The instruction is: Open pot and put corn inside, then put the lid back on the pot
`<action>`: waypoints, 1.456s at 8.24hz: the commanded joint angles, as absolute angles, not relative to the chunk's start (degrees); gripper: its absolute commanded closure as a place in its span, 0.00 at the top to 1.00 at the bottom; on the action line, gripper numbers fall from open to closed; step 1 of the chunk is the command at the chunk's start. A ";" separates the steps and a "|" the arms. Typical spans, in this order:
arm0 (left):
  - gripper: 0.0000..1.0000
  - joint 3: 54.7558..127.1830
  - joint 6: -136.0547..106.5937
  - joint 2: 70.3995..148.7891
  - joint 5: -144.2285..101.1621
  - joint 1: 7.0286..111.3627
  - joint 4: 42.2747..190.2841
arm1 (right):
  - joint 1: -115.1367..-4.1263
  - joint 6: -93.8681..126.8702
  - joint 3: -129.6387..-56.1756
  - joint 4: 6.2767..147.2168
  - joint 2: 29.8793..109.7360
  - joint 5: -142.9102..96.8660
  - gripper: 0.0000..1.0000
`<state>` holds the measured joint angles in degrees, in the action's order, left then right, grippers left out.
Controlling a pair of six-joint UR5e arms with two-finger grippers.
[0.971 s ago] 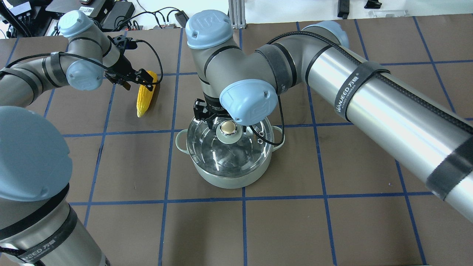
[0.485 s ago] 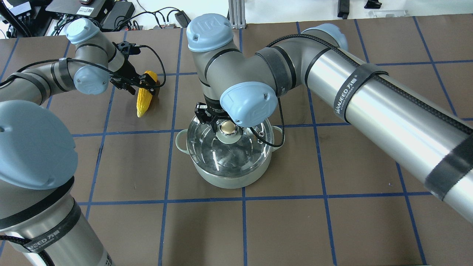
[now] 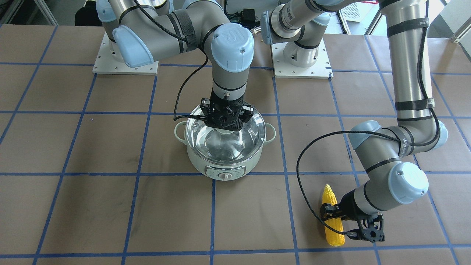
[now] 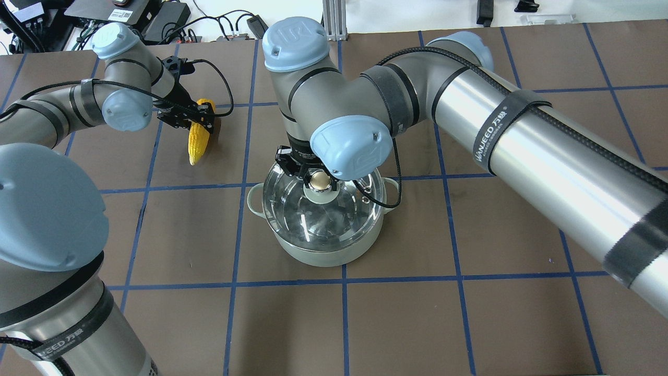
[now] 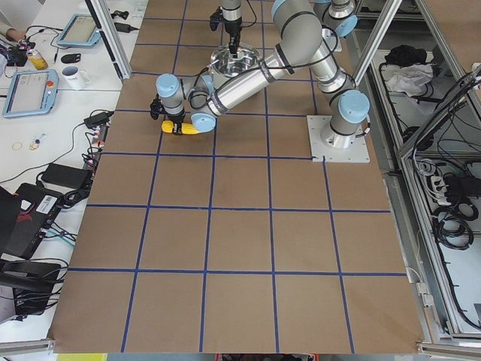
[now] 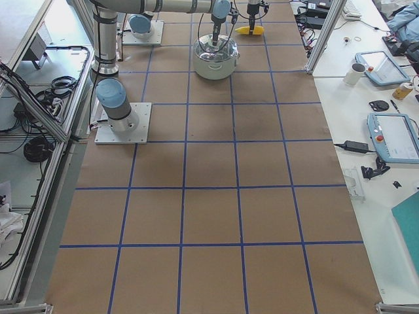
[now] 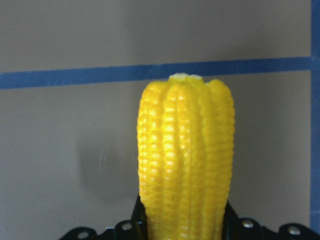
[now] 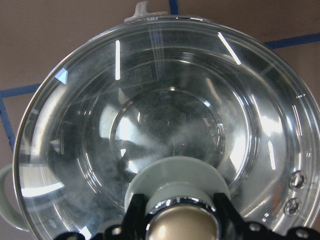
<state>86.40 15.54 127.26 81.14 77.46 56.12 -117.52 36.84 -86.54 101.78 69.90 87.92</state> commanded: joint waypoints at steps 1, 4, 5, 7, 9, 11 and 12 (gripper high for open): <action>0.00 85.87 15.03 122.90 82.26 77.61 63.76 | -117.51 36.91 -86.05 101.69 70.14 87.71 0.22; 0.00 85.87 15.03 115.59 86.40 78.31 70.29 | -117.42 36.13 -85.52 101.69 73.64 88.51 0.22; 0.00 85.87 13.99 113.66 86.31 78.92 71.97 | -116.81 35.69 -85.43 101.17 74.96 88.68 0.22; 0.00 85.87 8.02 109.19 86.05 82.59 74.52 | -111.57 28.26 -85.43 96.19 80.57 88.15 0.23; 0.00 86.13 0.39 104.70 85.61 88.13 78.56 | -105.32 19.64 -85.52 87.84 85.15 88.59 0.18; 0.00 86.40 -7.43 102.40 85.34 94.36 78.84 | -99.44 11.91 -85.43 83.71 89.36 89.64 0.18; 0.00 86.83 -10.78 103.00 83.25 98.31 78.92 | -95.23 5.60 -85.52 80.97 91.73 90.34 0.18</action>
